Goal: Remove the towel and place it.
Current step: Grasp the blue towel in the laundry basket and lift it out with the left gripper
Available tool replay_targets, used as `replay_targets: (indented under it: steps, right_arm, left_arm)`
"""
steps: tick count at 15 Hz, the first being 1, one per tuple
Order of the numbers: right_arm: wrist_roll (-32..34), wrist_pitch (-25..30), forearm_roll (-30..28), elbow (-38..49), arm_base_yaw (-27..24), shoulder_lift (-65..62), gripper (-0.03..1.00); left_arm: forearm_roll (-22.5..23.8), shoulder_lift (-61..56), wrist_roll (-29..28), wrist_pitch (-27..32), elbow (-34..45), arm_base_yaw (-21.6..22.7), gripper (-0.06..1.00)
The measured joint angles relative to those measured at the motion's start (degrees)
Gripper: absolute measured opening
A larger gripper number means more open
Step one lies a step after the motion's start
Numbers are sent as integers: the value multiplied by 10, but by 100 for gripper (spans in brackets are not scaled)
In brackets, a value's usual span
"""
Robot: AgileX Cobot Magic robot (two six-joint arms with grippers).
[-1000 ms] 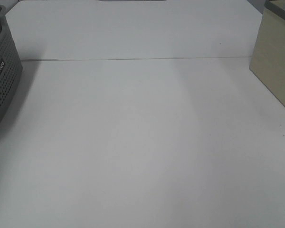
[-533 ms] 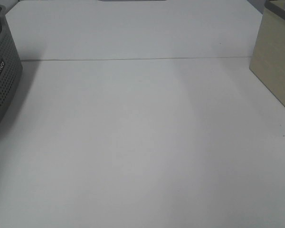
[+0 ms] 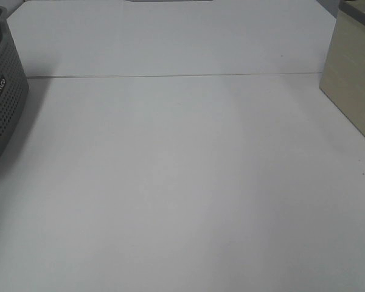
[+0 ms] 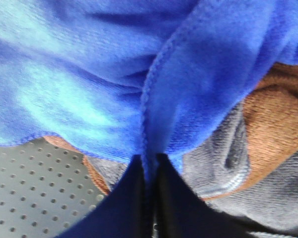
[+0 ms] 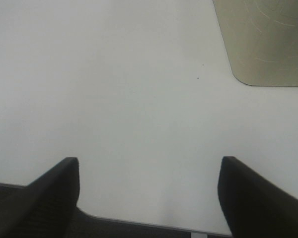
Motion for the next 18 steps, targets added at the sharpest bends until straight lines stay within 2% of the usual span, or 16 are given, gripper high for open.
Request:
replay_targets:
  steps: [1,4,8,10,14,18]
  right_arm:
    - [0,0,0,0,0,0,76]
    - [0,0,0,0,0,0,76]
    - [0,0,0,0,0,0,76]
    - [0,0,0,0,0,0,76]
    - [0,0,0,0,0,0,76]
    - [0,0,0,0,0,0,76]
  left_arm:
    - [1,0,-11,3,0,0,0]
    - [0,0,-59,3,0,0,0]
    - [1,-21,-90,10,0,-13,0]
    - [0,-60,-95,13,0,-25,0]
    - [-17,-170,-99,64,0,-45,0]
    - [-36,-277,-101,70,0,-64,0]
